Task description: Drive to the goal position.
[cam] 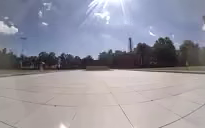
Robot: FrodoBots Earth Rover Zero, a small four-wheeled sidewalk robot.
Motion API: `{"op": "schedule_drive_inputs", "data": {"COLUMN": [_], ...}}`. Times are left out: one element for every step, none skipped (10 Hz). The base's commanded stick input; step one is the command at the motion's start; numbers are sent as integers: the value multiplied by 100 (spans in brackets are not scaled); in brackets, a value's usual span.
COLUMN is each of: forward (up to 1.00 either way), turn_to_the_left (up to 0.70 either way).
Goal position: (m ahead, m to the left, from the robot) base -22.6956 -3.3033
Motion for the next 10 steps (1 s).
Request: {"op": "schedule_drive_inputs", "data": {"forward": [5,5,5,5,4,5,5,5,5,5], "turn_to_the_left": [0,0,0,0,0,0,0,0,0,0]}}
